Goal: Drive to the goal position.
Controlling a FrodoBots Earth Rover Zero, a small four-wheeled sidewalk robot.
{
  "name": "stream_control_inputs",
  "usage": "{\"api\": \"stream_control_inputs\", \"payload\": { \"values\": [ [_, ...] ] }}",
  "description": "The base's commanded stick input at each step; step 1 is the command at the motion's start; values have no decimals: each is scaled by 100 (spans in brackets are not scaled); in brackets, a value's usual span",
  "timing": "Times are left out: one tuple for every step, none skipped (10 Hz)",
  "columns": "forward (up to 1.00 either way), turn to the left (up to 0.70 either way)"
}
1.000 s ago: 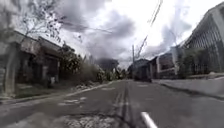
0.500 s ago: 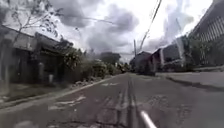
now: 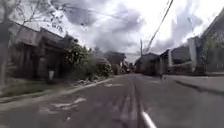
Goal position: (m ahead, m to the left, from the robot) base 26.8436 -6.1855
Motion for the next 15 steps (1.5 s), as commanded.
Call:
{"api": "stream_control_inputs", "payload": {
  "values": [
    [85,-2],
    [85,-6],
    [85,-9],
    [85,-12],
    [85,-16],
    [85,-19],
    [85,-23],
    [85,-26],
    [85,-30],
    [85,-32],
    [85,-32],
    [85,-33],
    [85,-32],
    [85,-32],
    [85,-32]
  ]
}}
